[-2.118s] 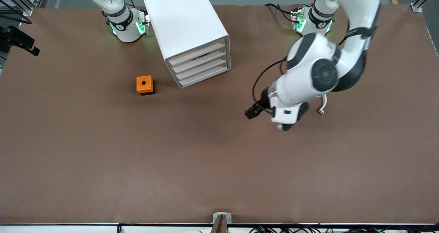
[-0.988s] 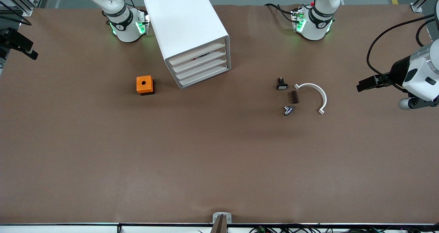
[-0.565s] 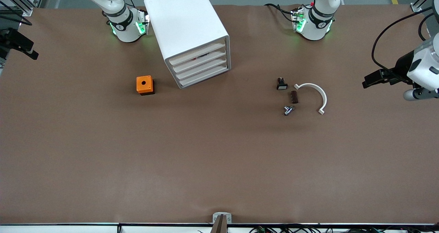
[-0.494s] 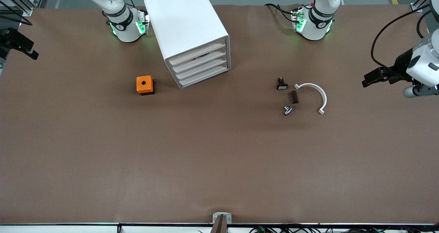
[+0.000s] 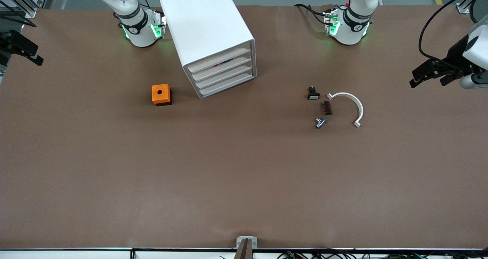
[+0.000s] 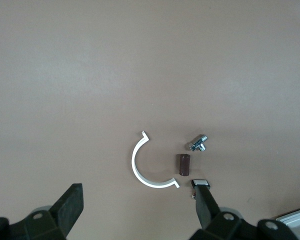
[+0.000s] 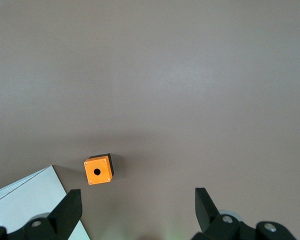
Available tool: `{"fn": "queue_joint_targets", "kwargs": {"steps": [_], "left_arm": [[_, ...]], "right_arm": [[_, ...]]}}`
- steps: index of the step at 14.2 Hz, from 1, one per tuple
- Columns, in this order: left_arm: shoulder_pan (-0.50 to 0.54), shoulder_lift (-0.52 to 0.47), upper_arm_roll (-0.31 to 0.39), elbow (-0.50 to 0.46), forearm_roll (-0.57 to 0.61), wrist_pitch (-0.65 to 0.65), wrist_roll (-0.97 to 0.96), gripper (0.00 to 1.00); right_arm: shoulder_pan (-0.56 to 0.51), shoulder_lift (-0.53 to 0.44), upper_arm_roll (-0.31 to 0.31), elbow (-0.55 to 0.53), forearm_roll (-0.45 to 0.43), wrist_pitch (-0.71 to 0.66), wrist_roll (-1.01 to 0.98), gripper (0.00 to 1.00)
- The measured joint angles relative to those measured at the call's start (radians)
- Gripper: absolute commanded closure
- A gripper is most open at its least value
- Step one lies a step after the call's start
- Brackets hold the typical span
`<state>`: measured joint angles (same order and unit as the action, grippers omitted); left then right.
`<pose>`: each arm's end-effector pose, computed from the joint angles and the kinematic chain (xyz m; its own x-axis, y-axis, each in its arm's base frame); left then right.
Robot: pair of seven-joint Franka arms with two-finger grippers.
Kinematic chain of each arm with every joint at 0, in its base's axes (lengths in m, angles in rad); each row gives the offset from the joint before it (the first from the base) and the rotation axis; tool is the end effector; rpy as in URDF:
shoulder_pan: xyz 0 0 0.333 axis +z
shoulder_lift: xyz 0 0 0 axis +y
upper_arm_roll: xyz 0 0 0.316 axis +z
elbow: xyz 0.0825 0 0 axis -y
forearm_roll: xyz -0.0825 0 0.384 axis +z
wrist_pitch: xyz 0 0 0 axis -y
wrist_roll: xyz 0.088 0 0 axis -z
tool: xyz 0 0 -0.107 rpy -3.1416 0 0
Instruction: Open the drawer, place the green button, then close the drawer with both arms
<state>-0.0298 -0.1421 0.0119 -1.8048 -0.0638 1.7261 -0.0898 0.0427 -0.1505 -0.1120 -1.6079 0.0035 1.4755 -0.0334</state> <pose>0.5213 -0.0148 0.6034 0.9950 0.0815 0.0569 0.0774 -0.9945 0.0706 0.4951 -0.0391 0.6773 0.9992 -0.0346 0.0178 -0.0342 -0.9992 -0.0196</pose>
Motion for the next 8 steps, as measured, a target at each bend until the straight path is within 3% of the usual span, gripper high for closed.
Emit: {"fn": "queue_joint_targets", "kwargs": {"steps": [8], "left_arm": [[0.047, 0.152, -0.067, 0.151, 0.008, 0.010, 0.004, 0.01]], "right_arm": [[0.000, 0.000, -0.001, -0.001, 0.000, -0.002, -0.002, 0.00]]}}
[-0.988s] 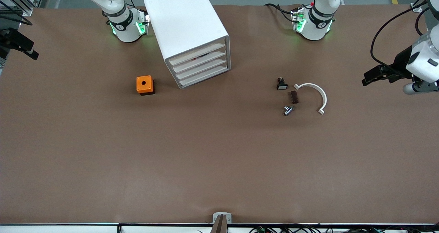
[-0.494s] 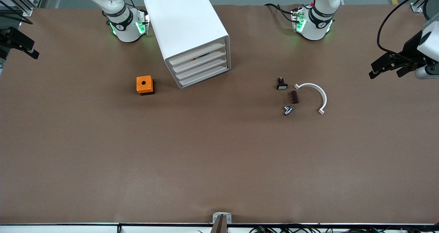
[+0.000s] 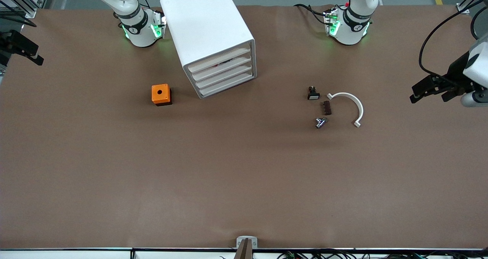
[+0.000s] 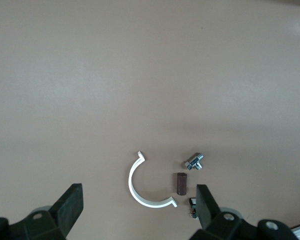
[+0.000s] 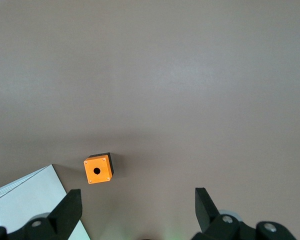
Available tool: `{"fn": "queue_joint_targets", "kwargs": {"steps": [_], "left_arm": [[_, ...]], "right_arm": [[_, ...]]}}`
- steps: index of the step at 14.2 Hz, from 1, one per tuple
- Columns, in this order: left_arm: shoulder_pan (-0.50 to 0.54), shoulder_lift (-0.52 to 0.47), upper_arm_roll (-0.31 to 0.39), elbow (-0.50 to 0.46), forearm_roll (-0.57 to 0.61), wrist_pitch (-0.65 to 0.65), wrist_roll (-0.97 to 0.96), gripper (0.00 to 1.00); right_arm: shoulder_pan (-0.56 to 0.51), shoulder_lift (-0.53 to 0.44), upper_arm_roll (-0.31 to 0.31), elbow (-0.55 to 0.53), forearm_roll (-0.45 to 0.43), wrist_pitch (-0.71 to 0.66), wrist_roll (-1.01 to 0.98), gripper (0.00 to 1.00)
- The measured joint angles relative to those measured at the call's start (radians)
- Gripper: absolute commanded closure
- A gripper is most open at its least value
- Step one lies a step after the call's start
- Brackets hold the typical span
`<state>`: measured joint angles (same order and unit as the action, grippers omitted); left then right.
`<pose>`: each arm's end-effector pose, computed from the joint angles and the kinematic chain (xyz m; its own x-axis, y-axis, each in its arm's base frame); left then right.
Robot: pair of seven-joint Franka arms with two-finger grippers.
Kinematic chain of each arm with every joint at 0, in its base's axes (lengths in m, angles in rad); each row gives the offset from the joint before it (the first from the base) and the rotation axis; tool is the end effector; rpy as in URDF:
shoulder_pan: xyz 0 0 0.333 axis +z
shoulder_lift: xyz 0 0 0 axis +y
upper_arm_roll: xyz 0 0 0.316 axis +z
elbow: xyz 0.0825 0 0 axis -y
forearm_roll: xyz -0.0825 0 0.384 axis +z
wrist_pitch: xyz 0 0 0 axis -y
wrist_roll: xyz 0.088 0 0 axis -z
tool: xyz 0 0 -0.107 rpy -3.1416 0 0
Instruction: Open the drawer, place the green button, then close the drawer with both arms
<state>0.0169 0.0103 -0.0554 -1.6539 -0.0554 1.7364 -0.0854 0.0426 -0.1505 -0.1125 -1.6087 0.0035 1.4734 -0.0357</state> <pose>0.5707 -0.0269 0.5942 0.9962 0.0560 0.0669 0.0519 -0.9967 0.0616 0.4949 -0.0394 0.6768 0.9993 -0.0328 0.0150 -0.0325 -0.9993 -0.0198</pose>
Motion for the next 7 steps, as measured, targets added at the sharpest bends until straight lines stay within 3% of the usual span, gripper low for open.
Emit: {"fn": "queue_joint_targets", "kwargs": {"steps": [7], "left_arm": [[0.001, 0.006, -0.009, 0.016, 0.042, 0.000, 0.001, 0.01]], "right_arm": [[-0.001, 0.000, -0.003, 0.000, 0.000, 0.000, -0.036, 0.00]]}}
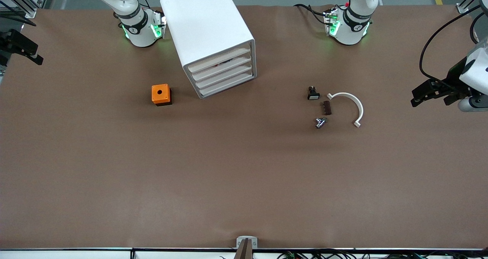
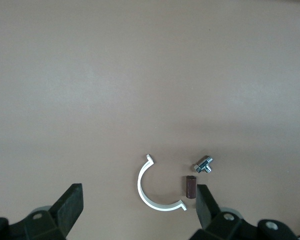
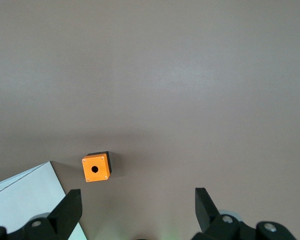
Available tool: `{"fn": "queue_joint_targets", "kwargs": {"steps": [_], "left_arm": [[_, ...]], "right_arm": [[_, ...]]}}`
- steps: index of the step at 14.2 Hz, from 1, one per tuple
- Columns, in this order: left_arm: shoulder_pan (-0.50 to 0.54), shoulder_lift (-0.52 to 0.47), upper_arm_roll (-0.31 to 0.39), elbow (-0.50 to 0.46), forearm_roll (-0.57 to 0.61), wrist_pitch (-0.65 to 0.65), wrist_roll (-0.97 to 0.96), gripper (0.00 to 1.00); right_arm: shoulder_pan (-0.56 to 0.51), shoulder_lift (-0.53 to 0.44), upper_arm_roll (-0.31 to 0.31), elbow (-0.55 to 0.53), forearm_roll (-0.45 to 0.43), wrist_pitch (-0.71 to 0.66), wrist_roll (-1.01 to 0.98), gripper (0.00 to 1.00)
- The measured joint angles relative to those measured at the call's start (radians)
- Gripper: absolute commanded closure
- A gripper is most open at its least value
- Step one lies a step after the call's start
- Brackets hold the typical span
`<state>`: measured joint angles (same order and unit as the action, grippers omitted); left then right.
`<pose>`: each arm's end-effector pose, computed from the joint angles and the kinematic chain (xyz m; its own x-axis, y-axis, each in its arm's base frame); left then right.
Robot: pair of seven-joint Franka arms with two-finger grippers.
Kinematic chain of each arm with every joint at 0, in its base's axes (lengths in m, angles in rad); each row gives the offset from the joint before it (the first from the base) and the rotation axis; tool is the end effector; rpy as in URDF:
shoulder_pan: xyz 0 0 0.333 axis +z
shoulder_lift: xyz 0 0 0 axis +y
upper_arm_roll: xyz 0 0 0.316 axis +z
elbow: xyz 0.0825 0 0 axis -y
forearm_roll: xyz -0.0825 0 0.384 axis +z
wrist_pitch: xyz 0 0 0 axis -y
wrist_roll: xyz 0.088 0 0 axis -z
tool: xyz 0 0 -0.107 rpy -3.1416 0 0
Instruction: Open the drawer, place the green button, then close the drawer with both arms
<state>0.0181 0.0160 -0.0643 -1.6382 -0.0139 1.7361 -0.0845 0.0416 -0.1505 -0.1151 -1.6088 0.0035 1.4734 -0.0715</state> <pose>0.5729 -0.0275 0.5984 0.9959 0.0408 0.0803 0.0392 -0.9990 0.0217 0.4948 -0.0413 0.6767 0.9999 -0.0006 0.0156 -0.0003 -0.9998 -0.0196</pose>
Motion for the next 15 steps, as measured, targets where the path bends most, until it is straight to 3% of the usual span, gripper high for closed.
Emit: {"fn": "queue_joint_targets", "kwargs": {"steps": [15], "left_arm": [[0.000, -0.025, -0.019, 0.051, 0.000, -0.085, 0.000, 0.00]], "right_arm": [[0.000, 0.000, 0.000, -0.001, 0.000, -0.019, -0.002, 0.00]]}}
